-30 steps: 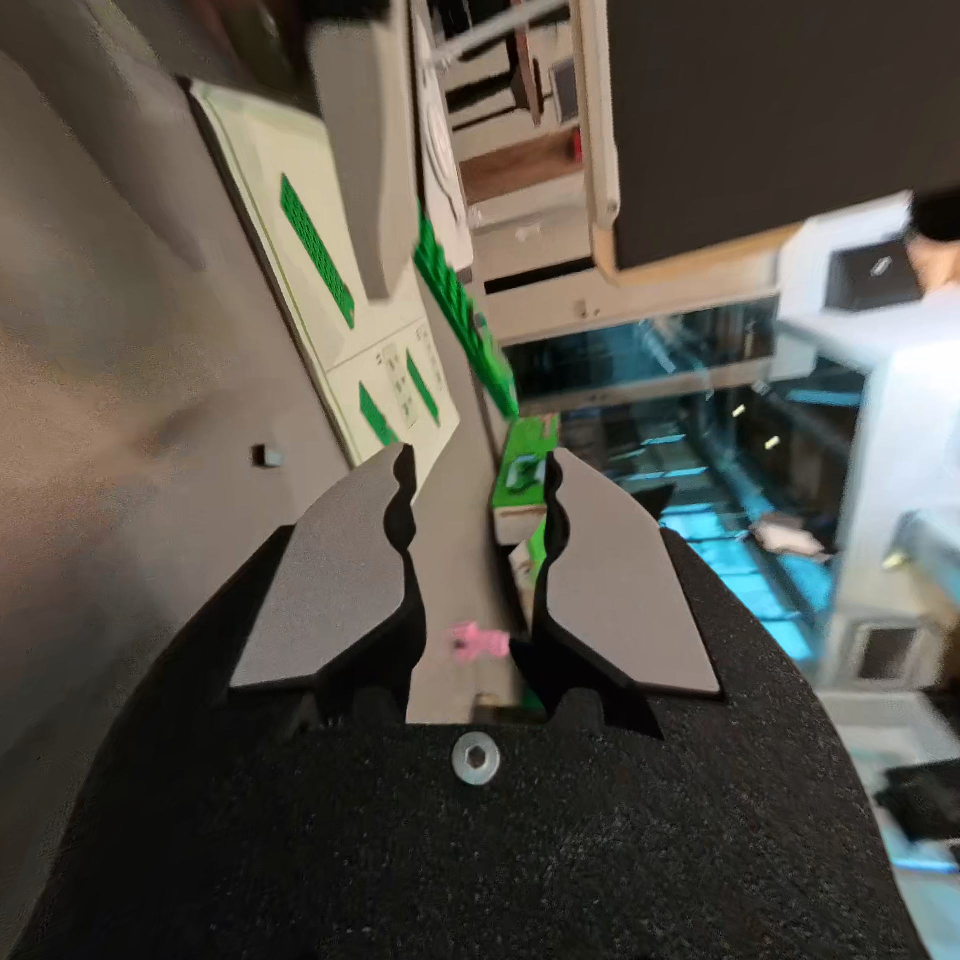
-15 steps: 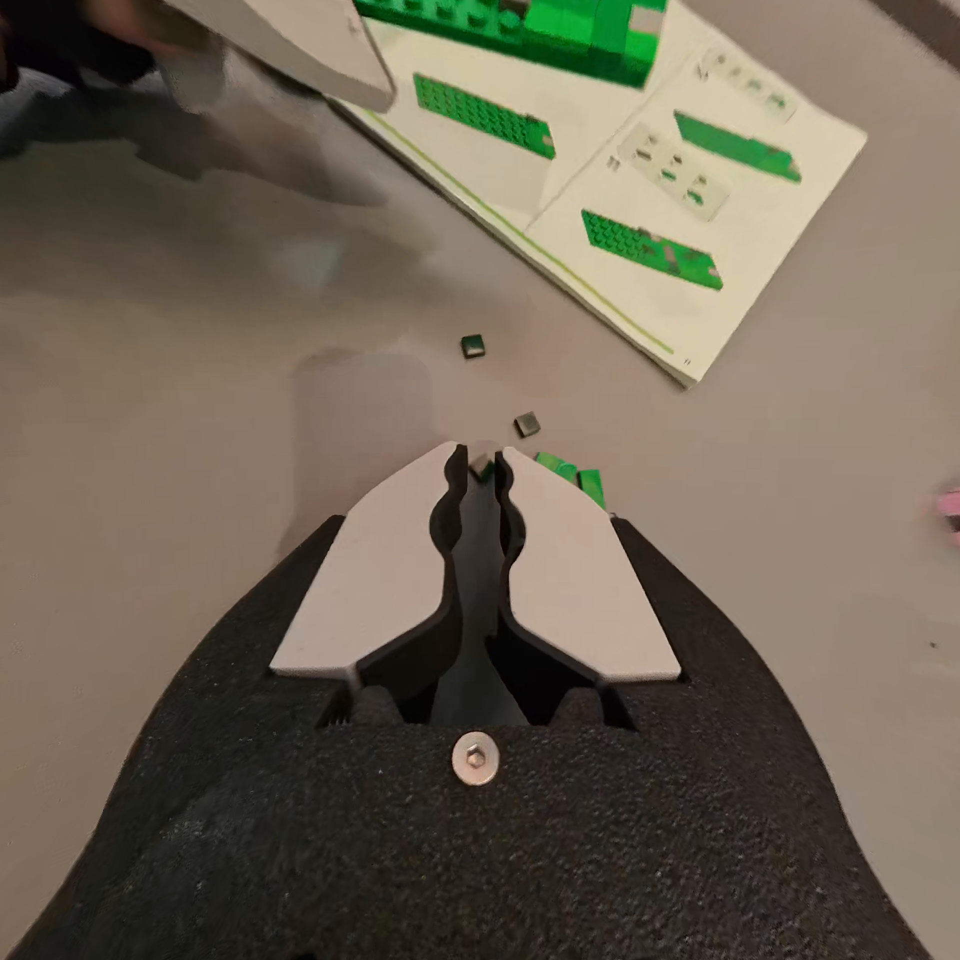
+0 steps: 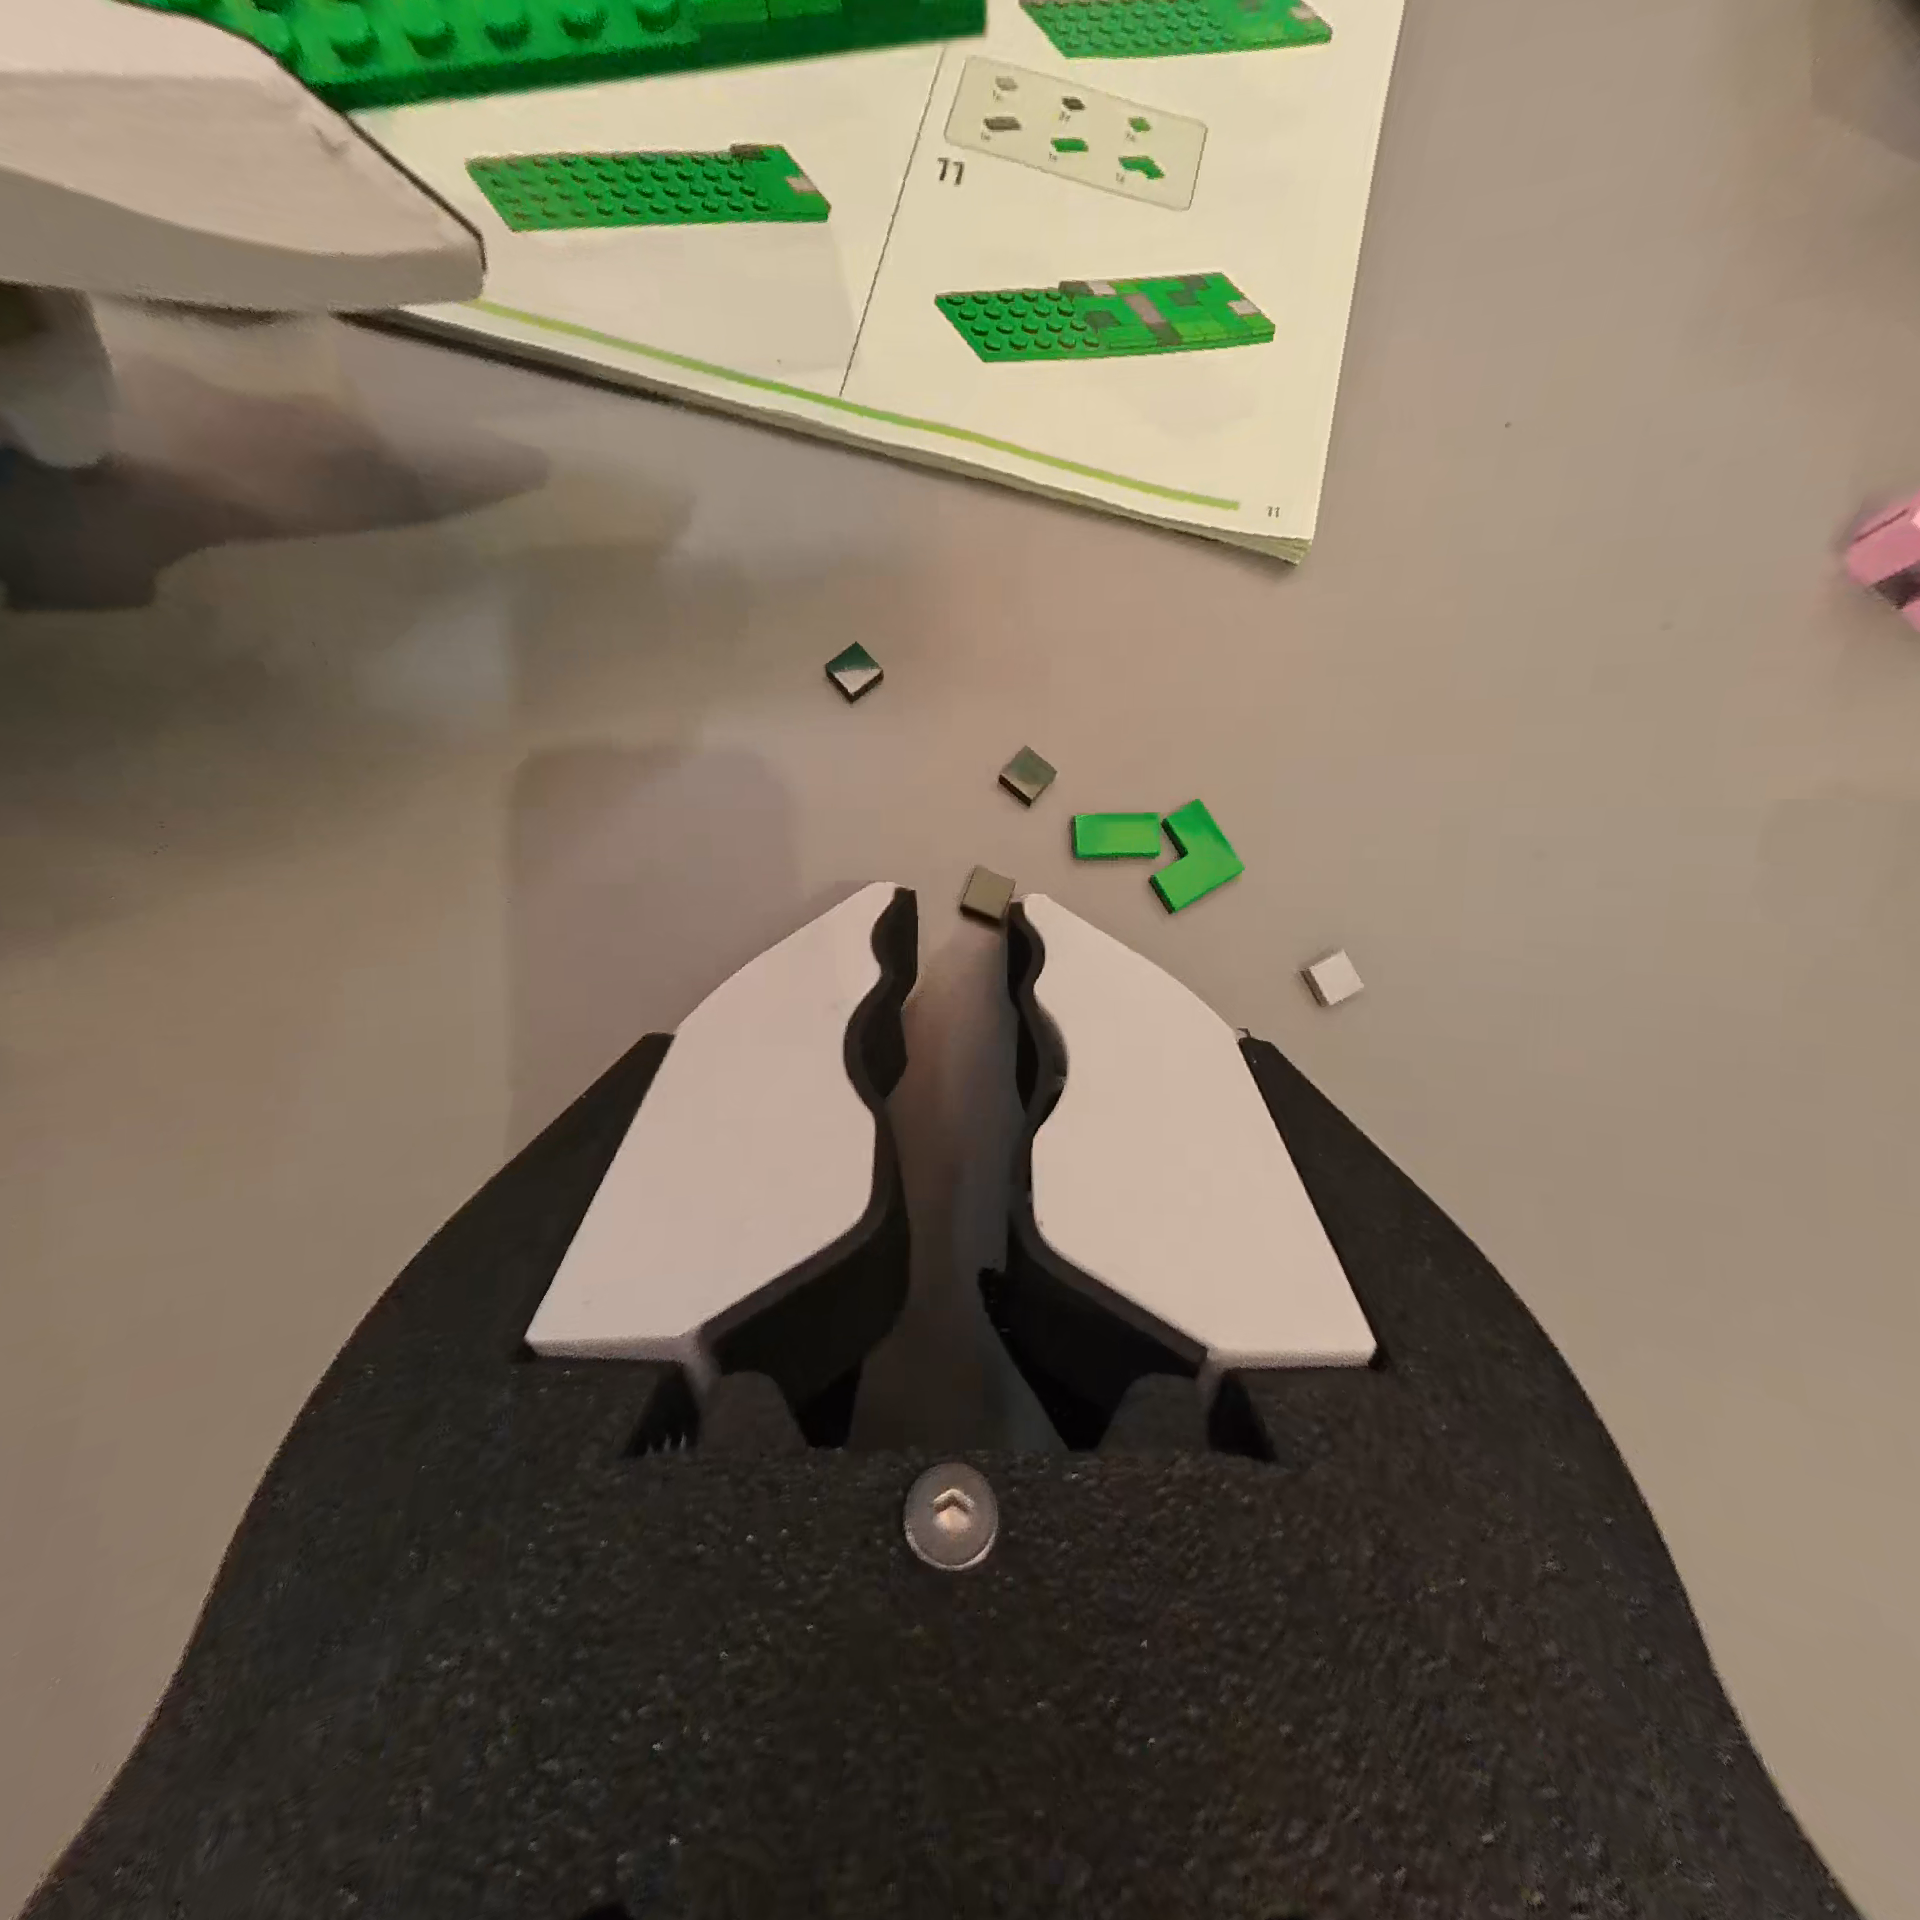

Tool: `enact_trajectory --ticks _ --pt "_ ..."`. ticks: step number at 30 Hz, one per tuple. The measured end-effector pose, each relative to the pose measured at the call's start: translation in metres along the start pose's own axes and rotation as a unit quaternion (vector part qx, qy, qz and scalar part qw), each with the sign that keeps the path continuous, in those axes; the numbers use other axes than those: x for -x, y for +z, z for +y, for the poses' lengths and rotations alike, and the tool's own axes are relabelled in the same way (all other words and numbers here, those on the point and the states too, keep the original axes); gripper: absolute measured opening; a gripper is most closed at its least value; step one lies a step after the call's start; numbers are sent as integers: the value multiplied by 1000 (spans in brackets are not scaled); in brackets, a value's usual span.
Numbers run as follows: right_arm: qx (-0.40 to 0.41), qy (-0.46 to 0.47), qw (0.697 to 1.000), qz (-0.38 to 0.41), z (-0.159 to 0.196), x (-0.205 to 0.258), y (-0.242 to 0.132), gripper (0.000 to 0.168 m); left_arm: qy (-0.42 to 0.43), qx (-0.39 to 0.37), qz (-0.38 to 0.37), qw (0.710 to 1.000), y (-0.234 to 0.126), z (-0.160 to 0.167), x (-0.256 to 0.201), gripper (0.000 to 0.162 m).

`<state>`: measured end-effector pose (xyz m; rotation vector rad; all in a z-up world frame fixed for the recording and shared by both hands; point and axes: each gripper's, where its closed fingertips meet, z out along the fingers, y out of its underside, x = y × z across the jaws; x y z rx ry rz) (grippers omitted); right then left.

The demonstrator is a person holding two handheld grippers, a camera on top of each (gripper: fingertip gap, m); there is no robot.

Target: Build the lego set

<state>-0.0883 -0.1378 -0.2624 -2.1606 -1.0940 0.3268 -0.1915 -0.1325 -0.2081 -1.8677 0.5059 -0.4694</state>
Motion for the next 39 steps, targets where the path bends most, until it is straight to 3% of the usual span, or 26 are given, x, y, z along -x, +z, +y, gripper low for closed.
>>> enact_trajectory --ticks 5,13,21,28,39 --pt "6 25 1000 12 -1 -5 1 8 4 2 0 1000 0 0 -1 37" --pt "2 -20 1000 22 -2 -7 2 7 4 4 6 1000 2 1 -4 37" --pt "-111 -126 986 -19 -76 21 -25 7 -3 16 19 1000 4 3 -8 36" --pt "-92 -144 984 -49 -96 29 -19 7 -2 19 34 999 5 4 -16 36" --pt "-33 -145 988 -37 -92 27 -12 7 -3 15 42 999 6 3 -21 36"
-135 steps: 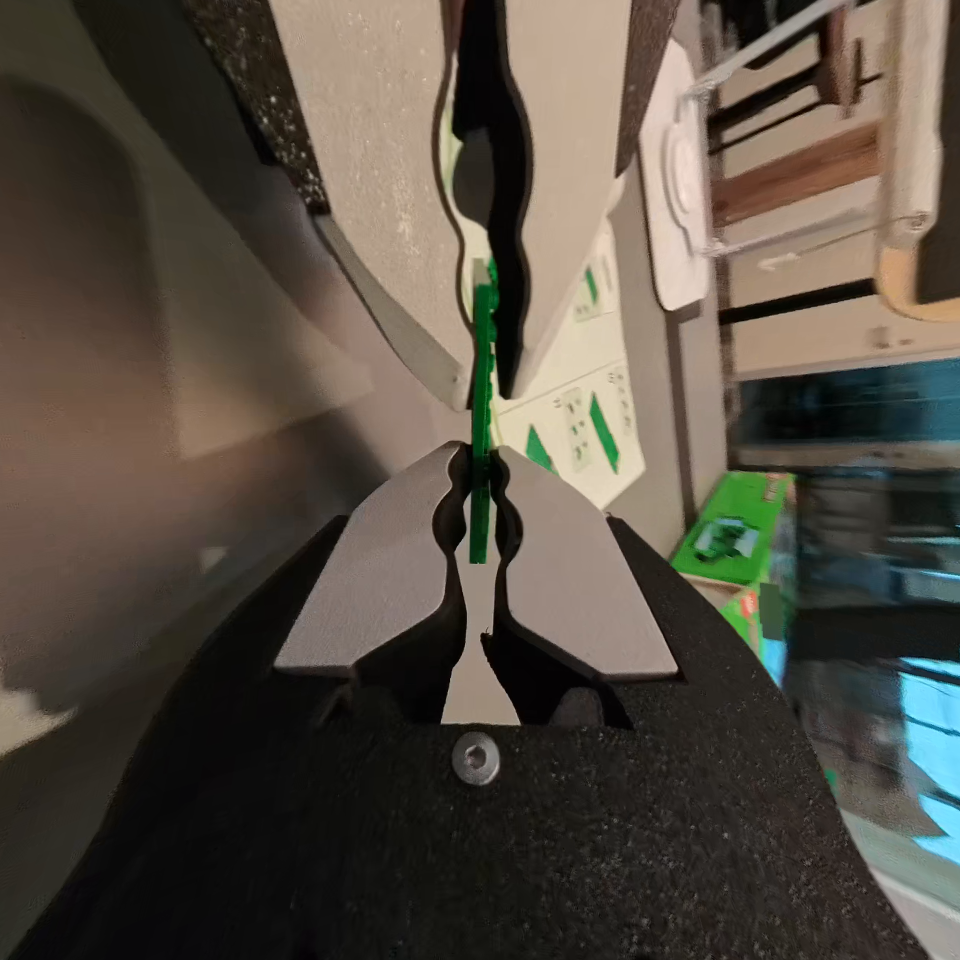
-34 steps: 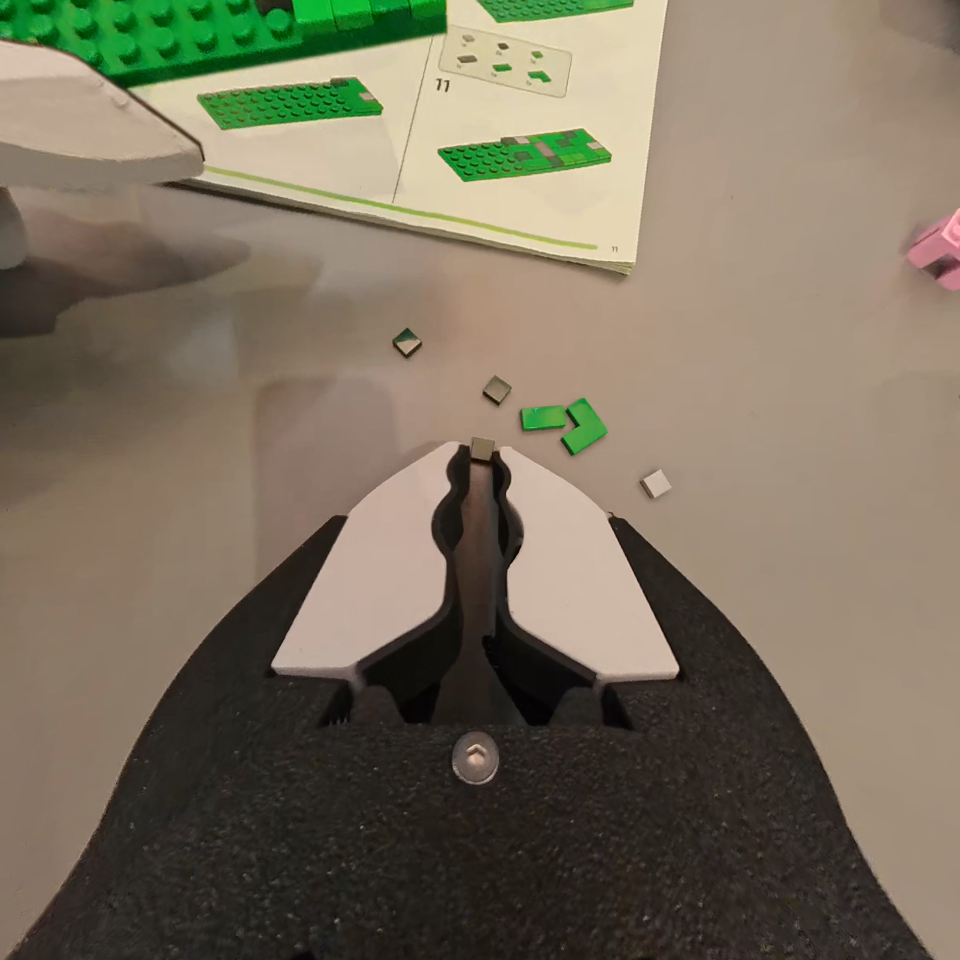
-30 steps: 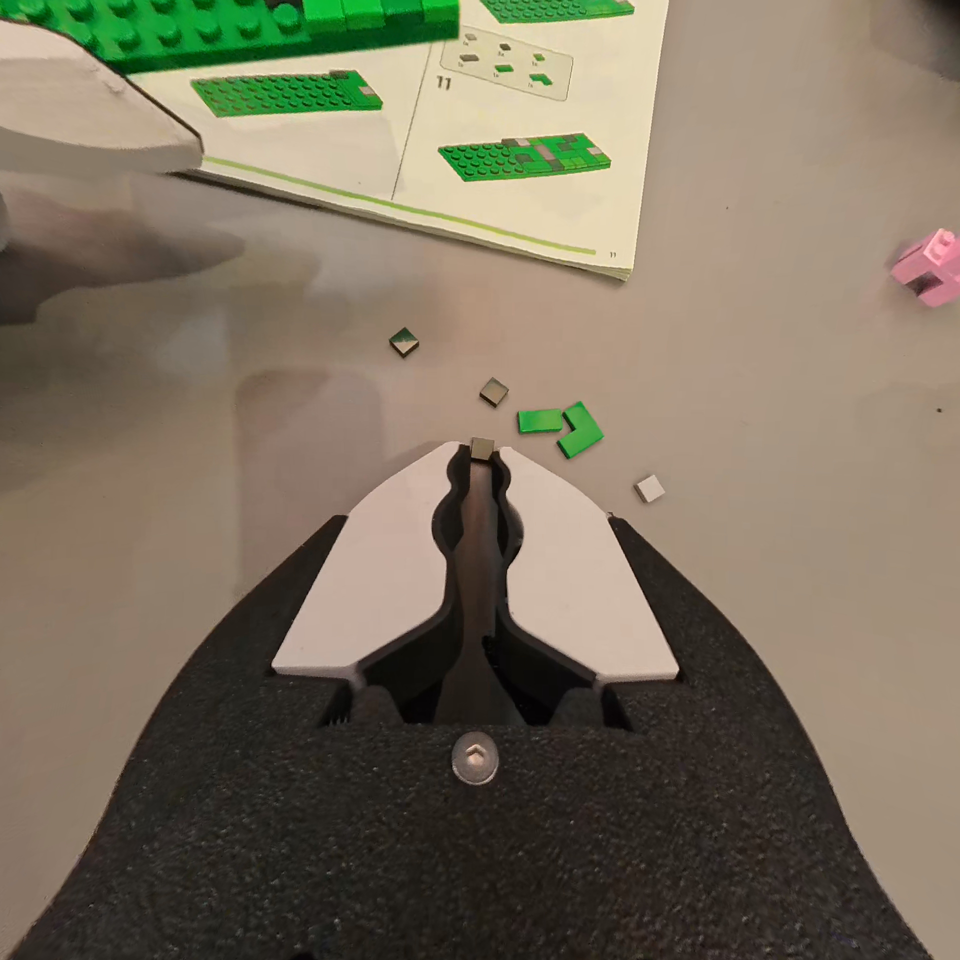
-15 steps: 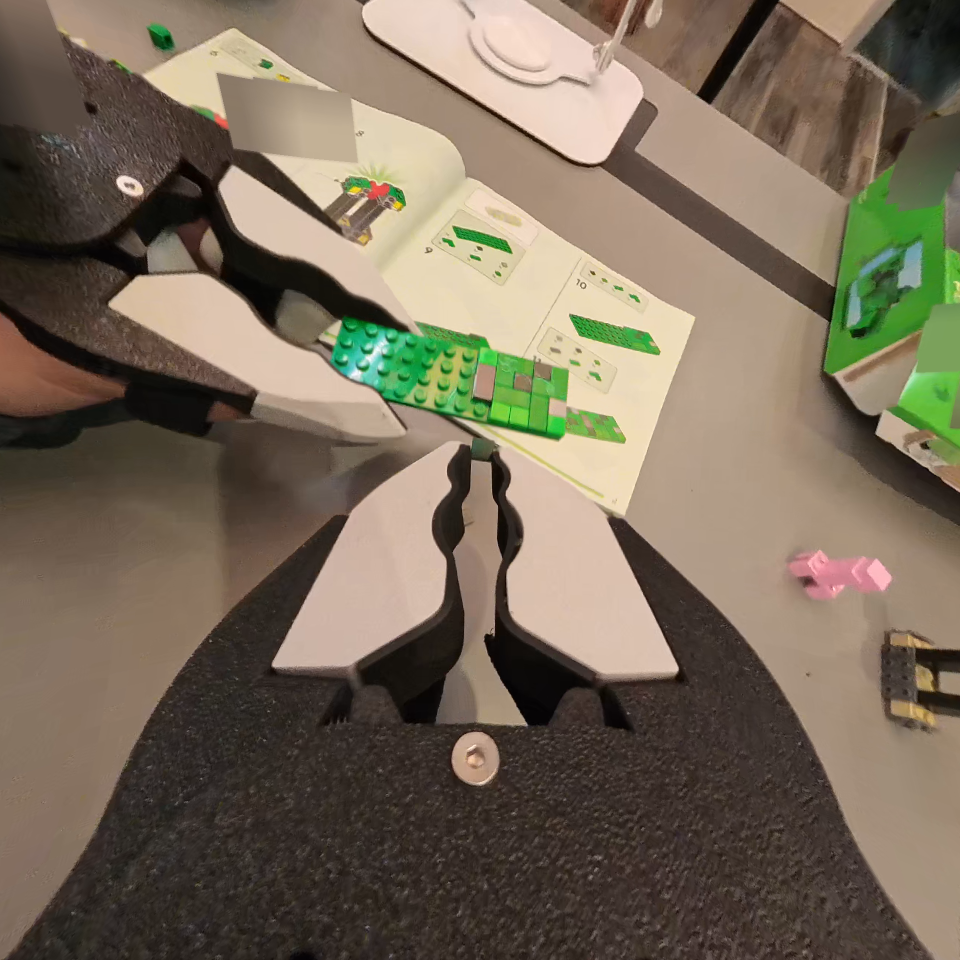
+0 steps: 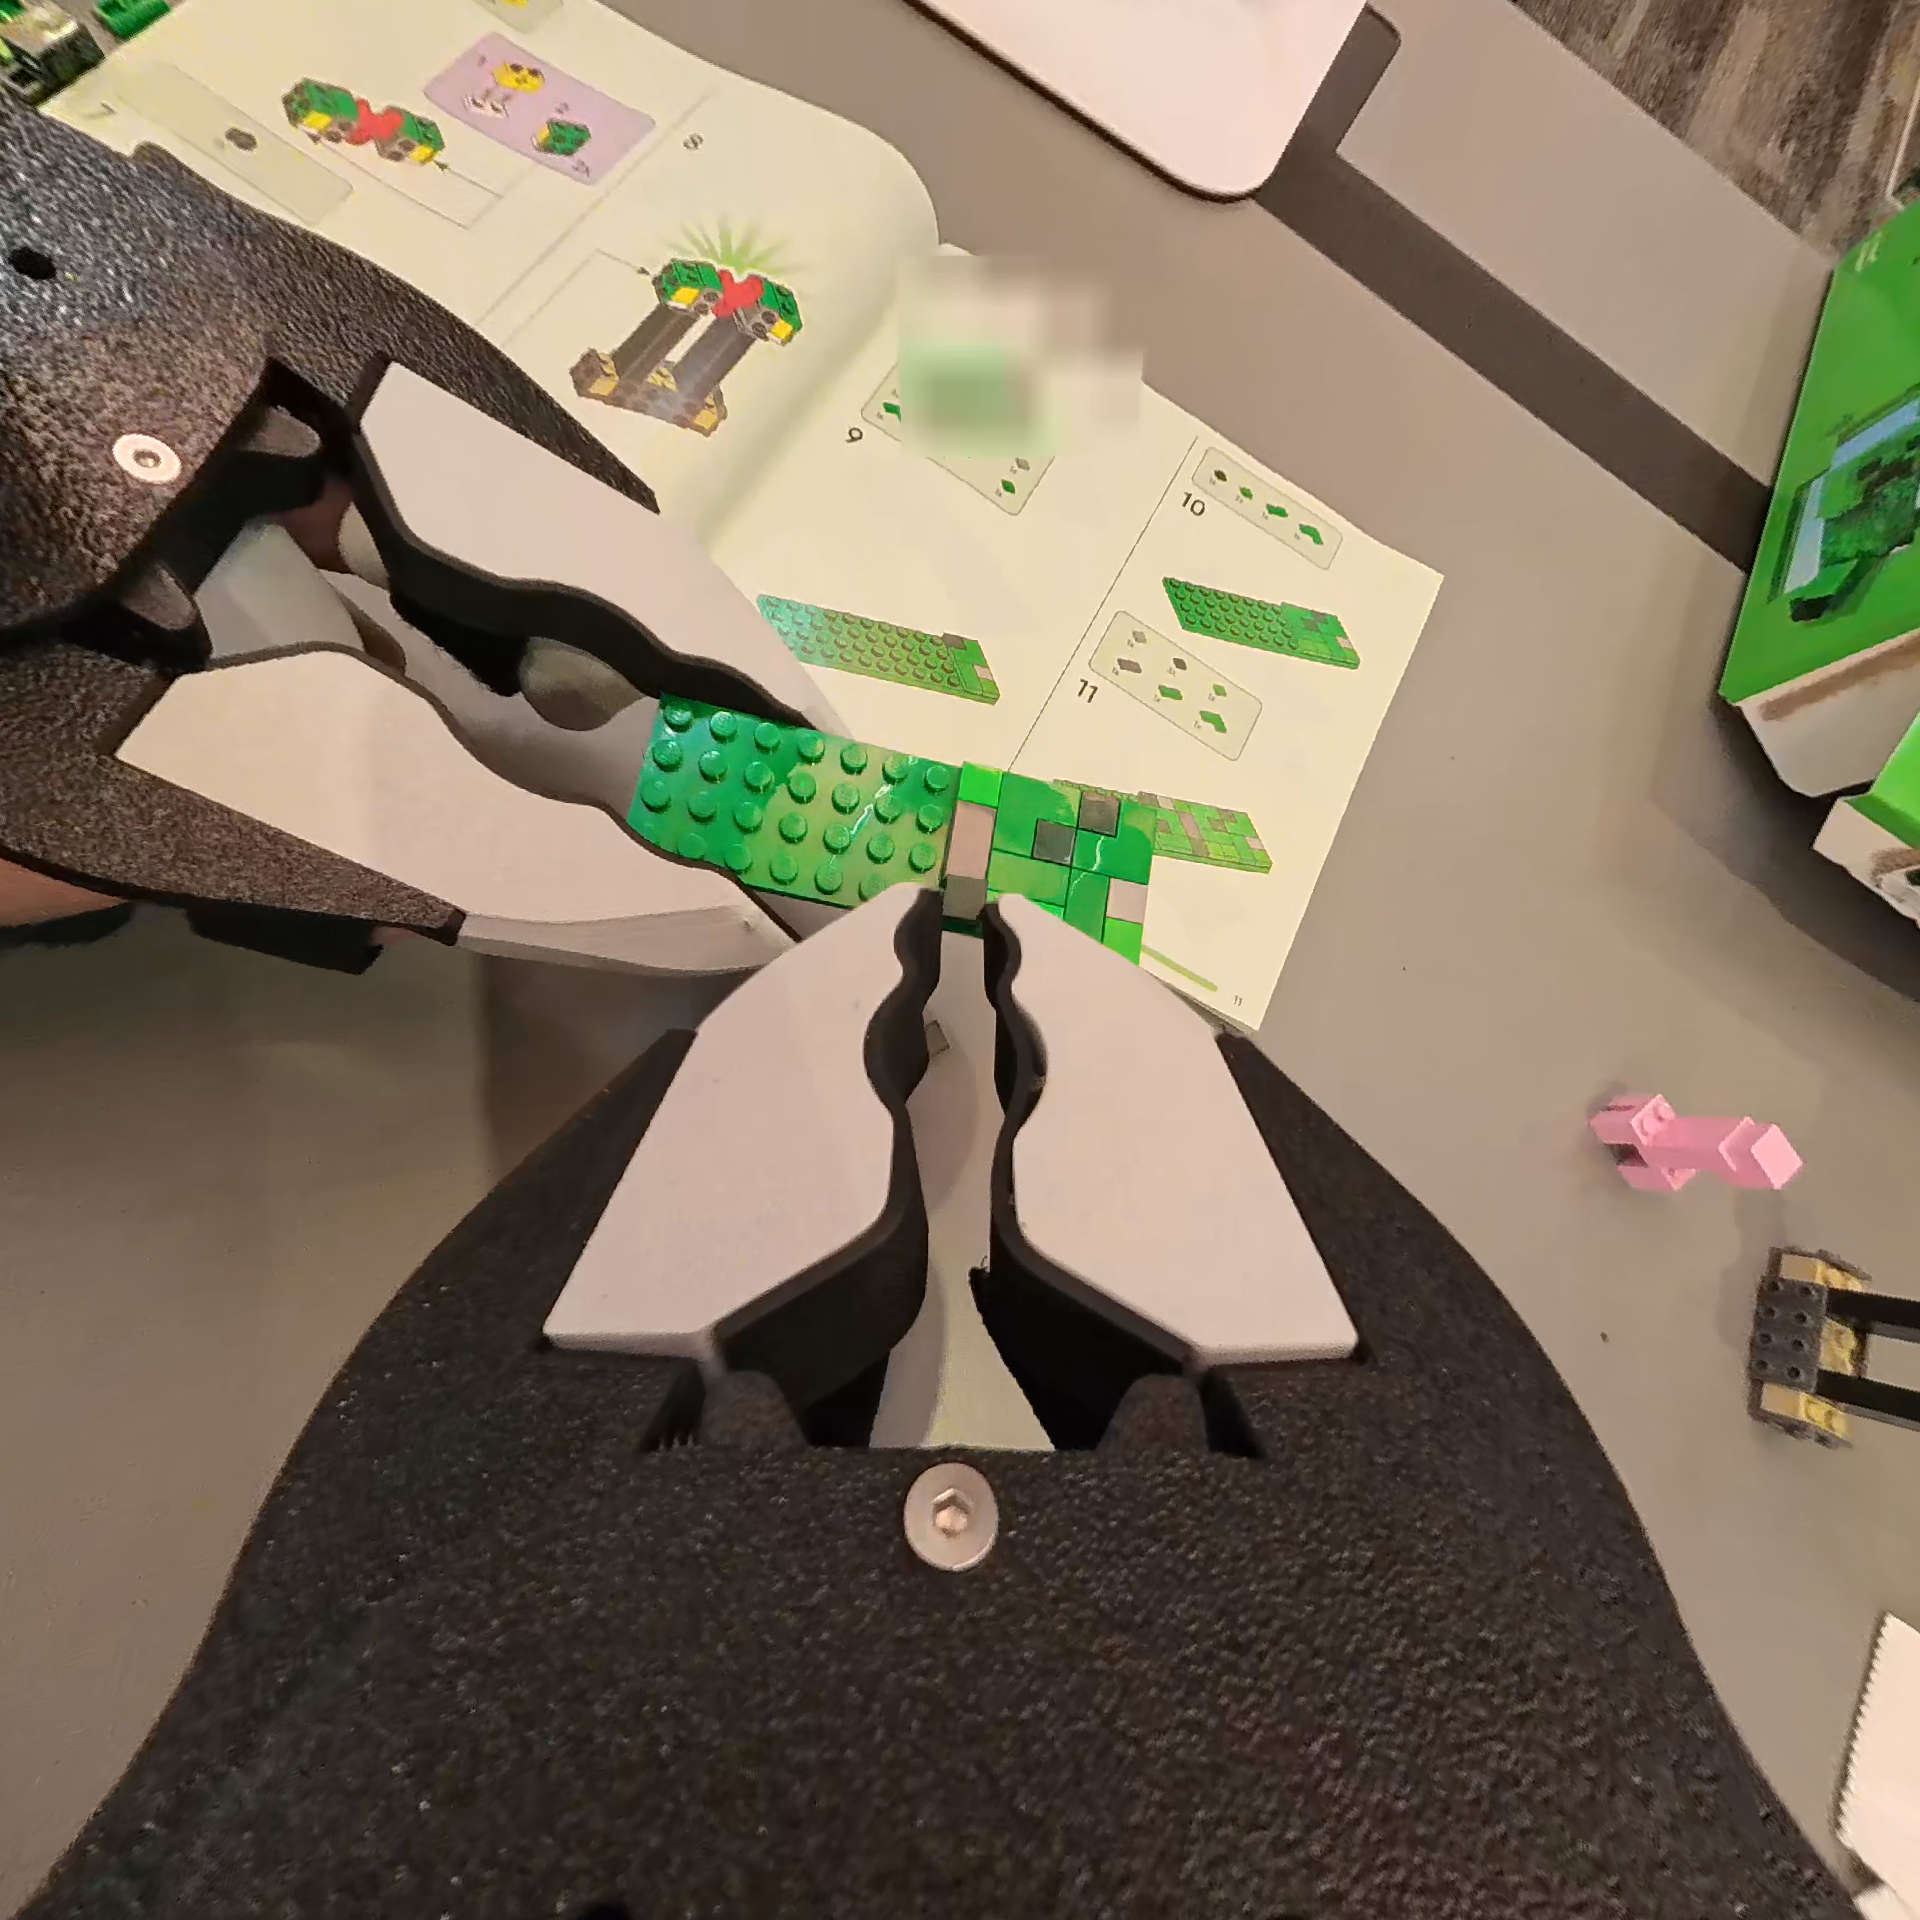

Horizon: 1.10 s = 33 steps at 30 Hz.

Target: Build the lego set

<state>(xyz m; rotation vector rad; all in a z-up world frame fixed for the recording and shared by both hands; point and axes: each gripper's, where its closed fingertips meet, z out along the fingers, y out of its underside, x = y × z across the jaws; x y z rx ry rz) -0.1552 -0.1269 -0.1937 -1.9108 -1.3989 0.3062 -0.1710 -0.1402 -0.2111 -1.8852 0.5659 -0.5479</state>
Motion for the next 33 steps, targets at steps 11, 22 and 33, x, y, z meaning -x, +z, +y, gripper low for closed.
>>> enact_trajectory --ticks 11,22,33 --pt "7 4 1000 6 2 -1 1 8 0 0 1 1000 0 0 -1 36" --pt "8 5 1000 9 2 -1 2 10 -1 1 1 1000 1 0 -1 36" --pt "-76 -150 985 47 -2 -1 -7 39 -24 -6 3 1000 -1 -1 3 36"
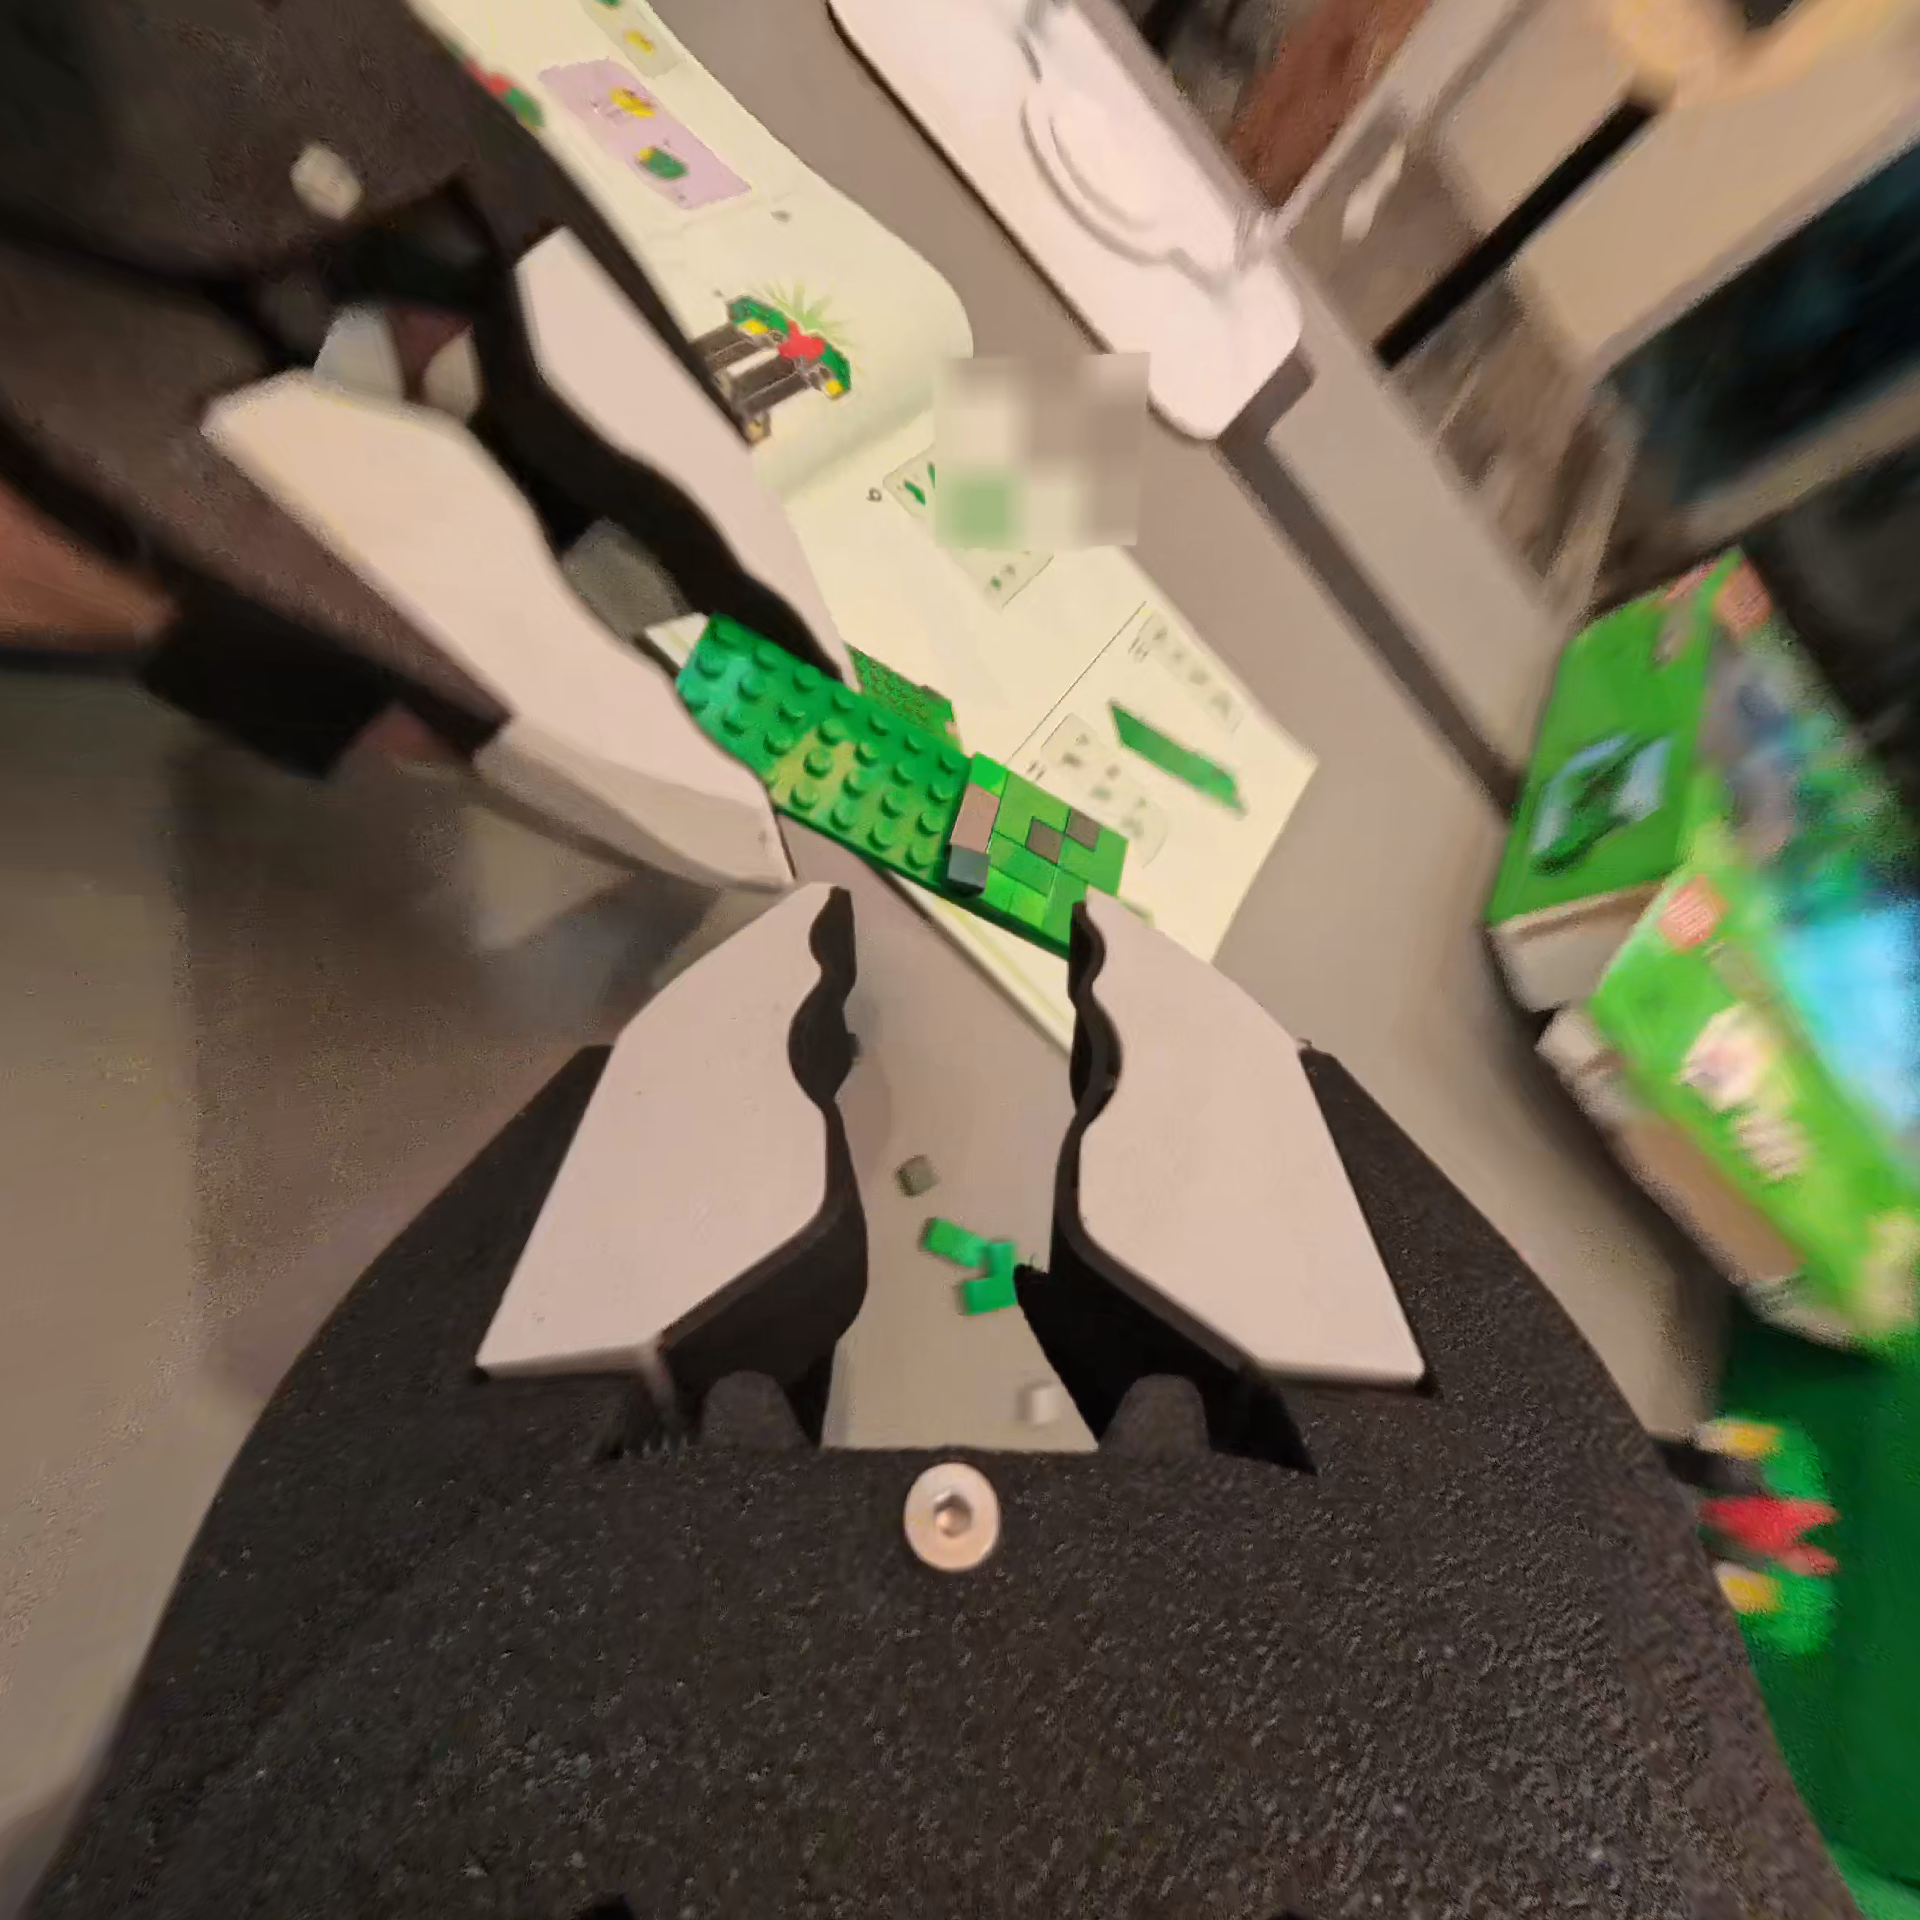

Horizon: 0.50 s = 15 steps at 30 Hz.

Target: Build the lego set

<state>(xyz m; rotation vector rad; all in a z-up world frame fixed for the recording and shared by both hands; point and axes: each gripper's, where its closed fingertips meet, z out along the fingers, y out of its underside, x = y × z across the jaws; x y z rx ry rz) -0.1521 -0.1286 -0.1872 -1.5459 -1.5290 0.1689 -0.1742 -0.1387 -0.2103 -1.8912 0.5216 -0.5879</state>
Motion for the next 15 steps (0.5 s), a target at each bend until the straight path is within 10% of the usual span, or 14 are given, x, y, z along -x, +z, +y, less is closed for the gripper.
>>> enact_trajectory --ticks 6,15 --pt "-19 -382 906 183 3 0 0 26 -6 -2 7 1000 0 0 -1 36" --pt "-27 -466 850 244 -2 -5 6 23 -11 -5 18 1000 0 -1 -4 36"
